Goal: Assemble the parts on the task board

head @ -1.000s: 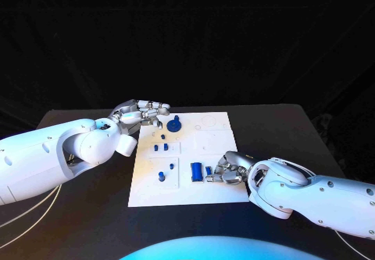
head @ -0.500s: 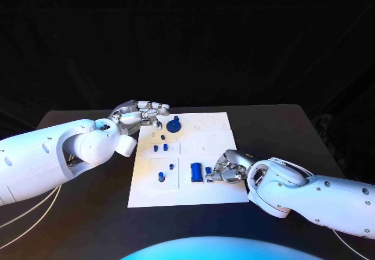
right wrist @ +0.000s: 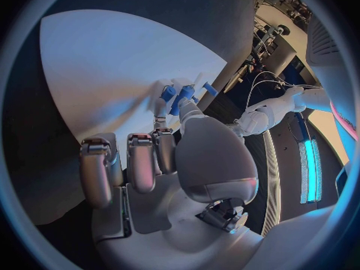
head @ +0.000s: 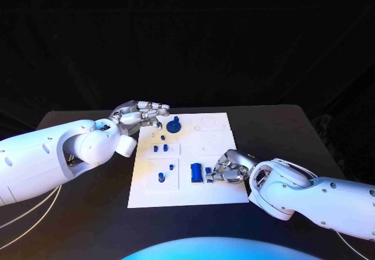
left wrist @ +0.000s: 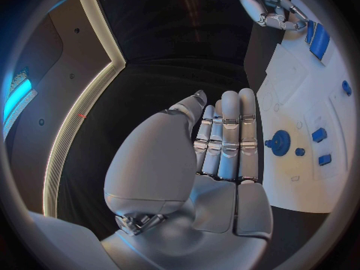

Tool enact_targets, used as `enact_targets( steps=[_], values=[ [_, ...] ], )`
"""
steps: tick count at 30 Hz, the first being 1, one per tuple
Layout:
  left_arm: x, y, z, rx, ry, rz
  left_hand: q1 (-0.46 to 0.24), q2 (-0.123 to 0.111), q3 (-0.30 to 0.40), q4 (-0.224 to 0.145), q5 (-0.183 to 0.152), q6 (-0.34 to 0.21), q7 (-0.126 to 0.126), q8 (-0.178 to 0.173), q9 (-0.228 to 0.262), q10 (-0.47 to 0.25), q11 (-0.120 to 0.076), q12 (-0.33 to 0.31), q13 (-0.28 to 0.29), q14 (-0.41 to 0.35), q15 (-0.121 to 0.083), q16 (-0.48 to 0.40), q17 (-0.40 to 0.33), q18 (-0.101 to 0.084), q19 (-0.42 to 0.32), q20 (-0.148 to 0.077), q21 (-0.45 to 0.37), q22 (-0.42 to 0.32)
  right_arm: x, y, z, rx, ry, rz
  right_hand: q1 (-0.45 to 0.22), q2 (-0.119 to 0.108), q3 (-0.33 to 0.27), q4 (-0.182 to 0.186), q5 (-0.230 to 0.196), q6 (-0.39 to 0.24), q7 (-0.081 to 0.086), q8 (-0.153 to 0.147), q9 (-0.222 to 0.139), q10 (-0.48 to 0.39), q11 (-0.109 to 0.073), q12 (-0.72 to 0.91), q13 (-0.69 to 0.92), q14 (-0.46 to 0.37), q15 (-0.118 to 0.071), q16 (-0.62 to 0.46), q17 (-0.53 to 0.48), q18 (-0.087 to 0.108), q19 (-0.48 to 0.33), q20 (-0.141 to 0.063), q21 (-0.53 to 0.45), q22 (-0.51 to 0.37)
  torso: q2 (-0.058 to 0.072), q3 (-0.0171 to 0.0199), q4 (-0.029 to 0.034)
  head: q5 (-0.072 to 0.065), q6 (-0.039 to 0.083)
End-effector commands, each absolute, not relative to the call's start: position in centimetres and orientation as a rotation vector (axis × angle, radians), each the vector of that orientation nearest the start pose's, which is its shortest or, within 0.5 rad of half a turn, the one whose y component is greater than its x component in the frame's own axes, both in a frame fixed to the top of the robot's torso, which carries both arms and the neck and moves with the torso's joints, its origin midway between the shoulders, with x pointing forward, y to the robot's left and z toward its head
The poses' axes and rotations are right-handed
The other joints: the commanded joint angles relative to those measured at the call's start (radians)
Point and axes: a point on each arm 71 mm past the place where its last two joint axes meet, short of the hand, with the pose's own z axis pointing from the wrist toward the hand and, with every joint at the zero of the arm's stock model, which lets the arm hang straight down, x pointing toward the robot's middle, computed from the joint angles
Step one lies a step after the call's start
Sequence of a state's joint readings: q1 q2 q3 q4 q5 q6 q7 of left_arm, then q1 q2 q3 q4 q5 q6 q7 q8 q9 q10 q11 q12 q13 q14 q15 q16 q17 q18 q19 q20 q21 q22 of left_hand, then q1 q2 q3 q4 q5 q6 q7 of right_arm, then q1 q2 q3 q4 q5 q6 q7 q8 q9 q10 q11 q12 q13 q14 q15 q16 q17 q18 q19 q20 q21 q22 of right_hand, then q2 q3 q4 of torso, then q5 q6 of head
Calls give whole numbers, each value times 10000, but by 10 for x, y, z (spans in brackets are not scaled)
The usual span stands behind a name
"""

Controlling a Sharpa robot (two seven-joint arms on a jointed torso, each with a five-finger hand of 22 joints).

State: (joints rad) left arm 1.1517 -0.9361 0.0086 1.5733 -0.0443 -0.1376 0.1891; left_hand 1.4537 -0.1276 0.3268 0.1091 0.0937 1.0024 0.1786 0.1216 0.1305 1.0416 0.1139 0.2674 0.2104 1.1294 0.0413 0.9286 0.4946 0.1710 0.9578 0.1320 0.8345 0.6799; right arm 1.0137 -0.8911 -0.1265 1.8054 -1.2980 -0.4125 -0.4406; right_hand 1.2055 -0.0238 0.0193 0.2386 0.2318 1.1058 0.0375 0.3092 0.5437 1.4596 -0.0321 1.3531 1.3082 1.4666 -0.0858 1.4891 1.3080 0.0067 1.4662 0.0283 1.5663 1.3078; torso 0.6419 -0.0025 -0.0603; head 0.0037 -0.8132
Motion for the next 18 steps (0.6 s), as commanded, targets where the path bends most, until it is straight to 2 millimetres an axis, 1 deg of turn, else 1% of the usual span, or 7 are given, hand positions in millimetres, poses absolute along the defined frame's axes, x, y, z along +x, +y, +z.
enact_targets(
  steps=[1,3,8,9,18],
  values=[
    [471,227,-190,-11665,16779,-15790,24,92,-53,-19,-8,-70,33,65,-10,-59,19,38,10,-88,0,37,-11,131,66,30,-51,-11,374,-167,-272,1859,20264,6740,-106,-21,-61,3,-39,67,3,60,-10,150,5,2,1239,758,-49,-21,1207,-67,1046,-57,45,2630,4,-3,-1,-5,-10],
    [471,227,-190,-11667,16778,-15787,24,92,-53,-19,-8,-70,33,65,-10,-59,19,38,10,-88,0,37,-11,131,66,30,-51,-11,373,-169,-272,1820,20352,6703,-89,-26,-70,-5,-37,65,0,60,-10,150,3,2,1240,759,-49,-19,1210,-67,1046,-56,45,2630,4,-9,-12,-2,-19],
    [471,227,-190,-11666,16770,-15787,24,92,-53,-19,-8,-70,33,65,-10,-59,19,38,10,-88,0,37,-11,131,66,30,-51,-11,370,-175,-272,1765,20513,6607,-7,-30,-101,-40,-30,61,-9,63,-10,151,-4,7,1245,760,-51,-13,1221,-67,1046,-57,45,2630,0,-8,-23,-4,-20],
    [471,227,-190,-11665,16768,-15788,24,92,-53,-19,-8,-70,33,65,-10,-59,19,38,10,-88,0,37,-11,131,66,30,-51,-11,370,-176,-272,1760,20538,6583,14,-26,-107,-48,-26,61,-10,65,-10,153,-5,11,1248,761,-53,-10,1226,-67,1046,-58,45,2630,-1,-4,-13,-19,-23],
    [471,226,-190,-11652,16763,-15811,24,92,-53,-19,-8,-70,33,65,-10,-59,19,38,10,-88,0,37,-11,131,66,30,-51,-11,373,-181,-274,1841,20537,6339,124,13,-131,-87,3,62,-17,71,-11,155,-12,17,1254,762,-58,-7,1232,-67,1046,-61,45,2630,6,-2,12,-36,7]
  ],
)
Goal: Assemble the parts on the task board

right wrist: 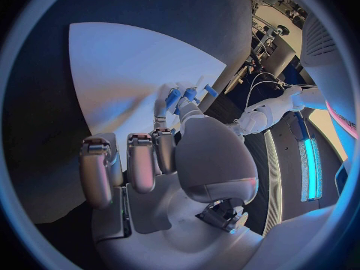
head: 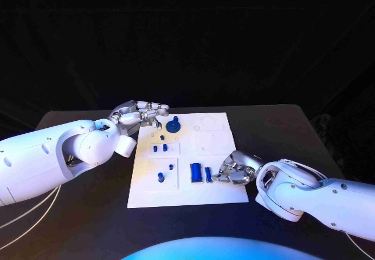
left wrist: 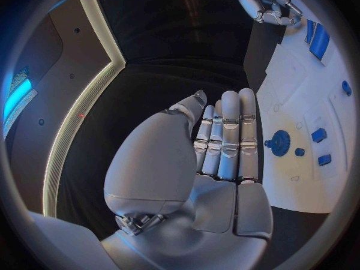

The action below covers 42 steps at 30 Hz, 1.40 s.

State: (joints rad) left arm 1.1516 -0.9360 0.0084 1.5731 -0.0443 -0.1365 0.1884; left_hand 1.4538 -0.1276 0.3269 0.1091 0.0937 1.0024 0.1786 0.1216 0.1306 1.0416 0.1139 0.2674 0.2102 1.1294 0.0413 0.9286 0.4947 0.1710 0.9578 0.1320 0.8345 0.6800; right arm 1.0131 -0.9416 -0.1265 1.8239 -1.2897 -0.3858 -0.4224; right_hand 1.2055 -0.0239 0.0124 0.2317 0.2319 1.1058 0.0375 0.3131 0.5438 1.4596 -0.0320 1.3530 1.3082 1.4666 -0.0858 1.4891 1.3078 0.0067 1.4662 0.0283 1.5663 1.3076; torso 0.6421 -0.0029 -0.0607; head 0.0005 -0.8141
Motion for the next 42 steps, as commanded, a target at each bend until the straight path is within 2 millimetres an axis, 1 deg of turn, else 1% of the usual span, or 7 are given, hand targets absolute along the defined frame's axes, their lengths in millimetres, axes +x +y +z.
enact_targets(
  steps=[1,20,25,33,37,41,42],
  values=[
    [471,226,-190,-11653,16761,-15808,24,92,-53,-19,-8,-70,33,65,-11,-59,19,38,12,-88,0,36,-12,130,66,29,-51,-12,373,-181,-274,1843,20535,6325,124,14,-62,-18,3,62,-17,32,-12,155,-12,17,1254,762,-58,-7,1234,-67,1046,-61,45,2632,5,0,16,0,17],
    [471,227,-190,-11658,16764,-15801,24,92,-53,-19,-8,-70,33,65,-11,-59,19,38,12,-88,0,36,-12,130,66,29,-51,-12,380,-172,-287,1423,20896,5856,397,84,-113,-144,-77,49,-30,40,-16,155,-23,21,1263,759,-67,-15,1222,-67,1046,-68,45,2632,-1,-1,3,10,-30],
    [471,227,-190,-11657,16765,-15803,24,92,-53,-19,-8,-70,33,65,-11,-59,19,38,12,-88,0,36,-12,130,66,29,-51,-12,379,-172,-285,1479,20655,5968,418,93,-117,-153,-76,49,-31,41,-17,159,-24,29,1269,758,-68,-18,1217,-67,1046,-69,45,2632,3,7,-2,14,-23],
    [471,227,-191,-11662,16745,-15802,24,92,-53,-19,-8,-70,33,65,-11,-59,19,38,12,-88,0,36,-12,130,66,29,-51,-12,378,-171,-270,1985,20045,7122,379,90,-204,-110,-49,-14,8,5,-37,60,1,-177,1143,736,-56,-79,1118,-36,985,-66,-87,2591,-28,-15,0,-20,56],
    [471,228,-193,-11724,16680,-15752,22,108,-66,-5,-8,-78,33,76,-16,-73,21,57,14,-95,3,40,-26,130,68,32,-67,-20,385,-174,-259,2875,19803,8349,470,76,-323,-118,38,-360,159,-216,-143,-282,120,-812,760,640,30,-330,732,98,715,-15,-668,2410,-72,-46,-2,-51,117],
    [473,229,-196,-11913,16390,-15587,-83,47,-211,98,-9,-137,45,96,-40,-131,20,118,21,-393,49,-137,-151,117,-107,82,-268,-114,404,-183,-246,4581,19398,10114,829,55,-520,-261,218,-929,500,-650,-362,-1724,436,-3362,-839,124,289,-1677,-1046,586,-390,204,-2994,1658,-206,-120,-8,-81,201],
    [474,230,-197,-11990,16272,-15542,-127,38,-264,147,-11,-149,37,107,-46,-141,48,145,26,-587,77,-281,-232,103,-229,112,-394,-175,410,-186,-242,5091,19236,10562,985,81,-530,-334,225,-1070,583,-745,-406,-2348,504,-4394,-1504,-134,349,-2283,-1771,779,-874,261,-3992,1316,-241,-139,-7,-97,231]
  ],
)
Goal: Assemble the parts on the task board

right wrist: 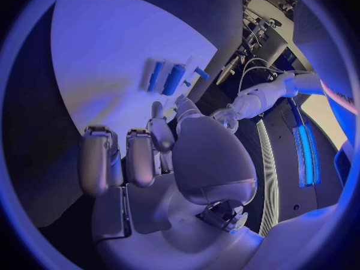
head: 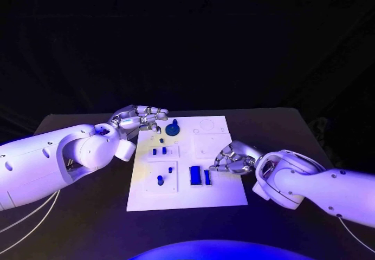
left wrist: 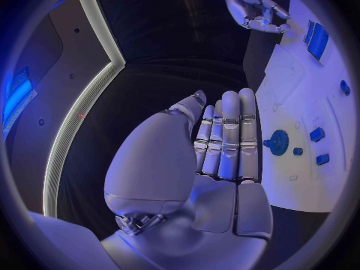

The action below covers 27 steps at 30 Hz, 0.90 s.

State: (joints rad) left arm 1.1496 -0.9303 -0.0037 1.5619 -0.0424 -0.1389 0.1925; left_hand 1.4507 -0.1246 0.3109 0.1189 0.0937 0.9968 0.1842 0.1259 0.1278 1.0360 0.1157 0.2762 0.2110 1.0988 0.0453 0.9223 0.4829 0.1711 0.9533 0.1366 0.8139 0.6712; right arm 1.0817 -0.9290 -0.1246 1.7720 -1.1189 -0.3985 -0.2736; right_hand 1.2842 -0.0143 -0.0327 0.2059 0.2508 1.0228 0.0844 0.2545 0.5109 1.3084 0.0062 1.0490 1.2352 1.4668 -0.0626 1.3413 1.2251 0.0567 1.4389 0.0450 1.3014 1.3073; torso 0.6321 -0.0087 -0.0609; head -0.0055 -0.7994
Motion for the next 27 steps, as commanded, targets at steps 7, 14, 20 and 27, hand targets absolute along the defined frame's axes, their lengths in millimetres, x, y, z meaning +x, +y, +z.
enact_targets(
  steps=[7,14,20,27],
  values=[
    [481,236,-211,-12670,15283,-15175,19,77,-337,345,1,-138,-27,237,-66,-190,149,-16,-209,-1643,390,-2796,-1556,-127,-1884,722,-2503,-1361,455,-204,-226,7891,17877,12589,1315,214,58,-374,-673,-1065,726,-863,-747,-3456,903,-6043,-4707,-3623,943,-7015,-6340,1144,-4690,834,-8738,-2081,-519,-271,-7,-26,352],
    [495,243,-220,-13350,13794,-14453,179,67,-630,641,-3,-410,-263,-61,-340,-108,518,-1158,-1015,-1694,869,-6288,-2852,-7,-2416,1527,-5268,-3337,496,-214,-216,8828,16471,13401,1908,275,374,-461,-923,-666,973,-1703,-1942,-2870,1181,-8469,-8690,-4350,1621,-10700,-8794,1270,-5360,1647,-11453,-5031,-750,-358,6,146,969],
    [505,244,-231,-13879,12859,-13602,98,251,-1446,698,27,-1059,-643,-639,-640,-1030,790,-2130,-1487,-2565,1427,-8222,-3840,-581,-3058,1548,-6857,-4569,525,-217,-214,8944,15505,13448,1637,338,367,-747,-913,-713,1098,-1927,-3002,-2648,1456,-9474,-10710,-4140,1968,-12392,-10417,1307,-6157,2092,-12402,-7293,-963,-342,82,348,1251],
    [506,237,-237,-13786,13479,-13686,-4296,1246,-2159,131,-937,-3795,-1020,-1259,-1278,-4036,183,-2762,-2110,-5110,839,-9223,-4829,-894,-5047,669,-8139,-5509,532,-221,-217,8901,15638,12596,-2911,143,327,-2059,-1357,-3565,528,-2545,-4015,-5701,1038,-10490,-12352,-7229,1610,-13413,-11457,678,-8875,1411,-13014,-9813,-931,-325,97,361,1291]
  ],
)
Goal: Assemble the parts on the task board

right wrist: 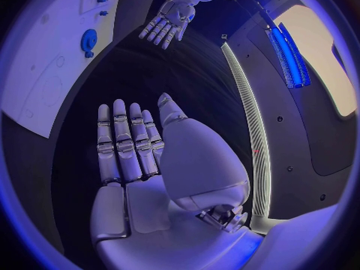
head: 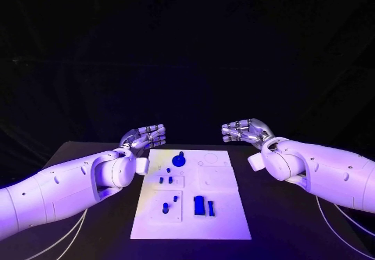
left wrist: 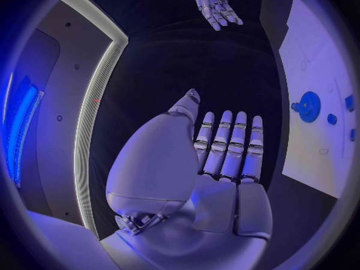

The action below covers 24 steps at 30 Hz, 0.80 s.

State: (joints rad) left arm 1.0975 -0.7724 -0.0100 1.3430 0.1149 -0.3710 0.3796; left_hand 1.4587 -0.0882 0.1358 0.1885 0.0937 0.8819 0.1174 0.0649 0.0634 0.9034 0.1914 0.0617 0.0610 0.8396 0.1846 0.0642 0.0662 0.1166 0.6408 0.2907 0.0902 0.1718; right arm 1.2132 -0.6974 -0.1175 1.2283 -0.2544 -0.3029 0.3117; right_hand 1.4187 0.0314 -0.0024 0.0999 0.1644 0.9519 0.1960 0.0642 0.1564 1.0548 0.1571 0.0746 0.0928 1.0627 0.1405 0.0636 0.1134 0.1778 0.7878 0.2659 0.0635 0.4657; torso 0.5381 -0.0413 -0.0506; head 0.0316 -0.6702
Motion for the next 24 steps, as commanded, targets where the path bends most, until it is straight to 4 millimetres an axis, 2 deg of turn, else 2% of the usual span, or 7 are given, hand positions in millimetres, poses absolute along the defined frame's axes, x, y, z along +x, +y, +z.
enact_targets(
  steps=[1,11,12,16,17,22,24],
  values=[
    [506,237,-237,-13775,13471,-13674,-4661,882,-452,-610,-937,-2842,-372,-649,-634,-2909,-608,-617,-610,-2706,-590,-642,-662,-349,-2069,-933,-902,-553,531,-221,-217,8922,15612,12603,-4596,-314,24,-999,-535,-3064,-619,-642,-517,-3387,-492,-746,-928,-3405,-445,-636,-385,-534,-2542,-848,-635,-1527,10,9,5,-16,13],
    [490,219,-234,-13180,13025,-13091,-7971,882,-1358,-1029,-937,-4833,-1174,-649,-634,-4943,-1039,-617,-610,-4601,-1007,-642,-662,-1166,-3517,-1586,-902,-941,510,-209,-221,10019,14312,12808,-7792,-314,24,-999,-908,-5217,-1065,-642,-1564,-5776,-848,-746,-928,-5805,-1405,-636,-1134,-810,-4320,-1453,-635,-2580,54,359,438,-276,609],
    [487,216,-233,-13071,12943,-12999,-8229,882,-1358,-1065,-937,-4986,-1174,-649,-634,-5105,-1072,-617,-610,-4747,-1040,-642,-662,-1166,-3628,-1642,-902,-974,506,-208,-222,10203,14104,12810,-8040,-314,24,-999,-936,-5385,-1099,-642,-1564,-5961,-1571,-746,-928,-5993,-1405,-636,-1134,-821,-4461,-1499,-635,-2661,57,381,466,-292,647],
    [475,204,-229,-12582,12570,-12622,-9246,882,-1358,-1885,-937,-5601,-1174,-649,-634,-5732,-1210,-617,-610,-5331,-1846,-642,-662,-1166,-4073,-1845,-902,-1718,487,-200,-224,11076,13165,12697,-9020,-314,24,-999,-1644,-6047,-1238,-642,-1564,-6695,-1571,-746,-928,-6737,-1405,-636,-1134,-918,-5002,-1687,-635,-2981,61,413,506,-316,702],
    [472,202,-228,-12493,12500,-12558,-9467,882,-1358,-1885,-937,-5734,-1174,-649,-634,-5870,-1914,-617,-610,-5461,-1846,-642,-662,-1166,-4169,-1886,-902,-1718,483,-199,-224,11239,12999,12652,-9234,-314,24,-999,-1644,-6191,-1960,-642,-1564,-6853,-1571,-746,-928,-6896,-1405,-636,-1134,-994,-5123,-1724,-635,-3049,61,413,506,-316,702],
    [464,194,-225,-12159,12235,-12335,-10459,882,-1358,-1885,-937,-6331,-1174,-649,-634,-6481,-1914,-617,-610,-6030,-1846,-642,-662,-1166,-4607,-2082,-902,-1718,468,-194,-224,11863,12387,12408,-10198,-314,24,-999,-1644,-6837,-1960,-642,-1564,-7573,-1571,-746,-928,-7623,-1405,-636,-1134,-1044,-5658,-1908,-635,-3363,61,413,506,-316,702],
    [462,193,-224,-12115,12200,-12306,-10668,882,-1358,-1885,-937,-6454,-1174,-649,-634,-6612,-1914,-617,-610,-6145,-1846,-642,-662,-1166,-4682,-2139,-902,-1718,465,-193,-224,11961,12296,12359,-10400,-314,24,-999,-1644,-6972,-1960,-642,-1564,-7724,-1571,-746,-928,-7774,-1405,-636,-1134,-1778,-5772,-1943,-635,-3429,61,413,506,-316,702]
  ],
)
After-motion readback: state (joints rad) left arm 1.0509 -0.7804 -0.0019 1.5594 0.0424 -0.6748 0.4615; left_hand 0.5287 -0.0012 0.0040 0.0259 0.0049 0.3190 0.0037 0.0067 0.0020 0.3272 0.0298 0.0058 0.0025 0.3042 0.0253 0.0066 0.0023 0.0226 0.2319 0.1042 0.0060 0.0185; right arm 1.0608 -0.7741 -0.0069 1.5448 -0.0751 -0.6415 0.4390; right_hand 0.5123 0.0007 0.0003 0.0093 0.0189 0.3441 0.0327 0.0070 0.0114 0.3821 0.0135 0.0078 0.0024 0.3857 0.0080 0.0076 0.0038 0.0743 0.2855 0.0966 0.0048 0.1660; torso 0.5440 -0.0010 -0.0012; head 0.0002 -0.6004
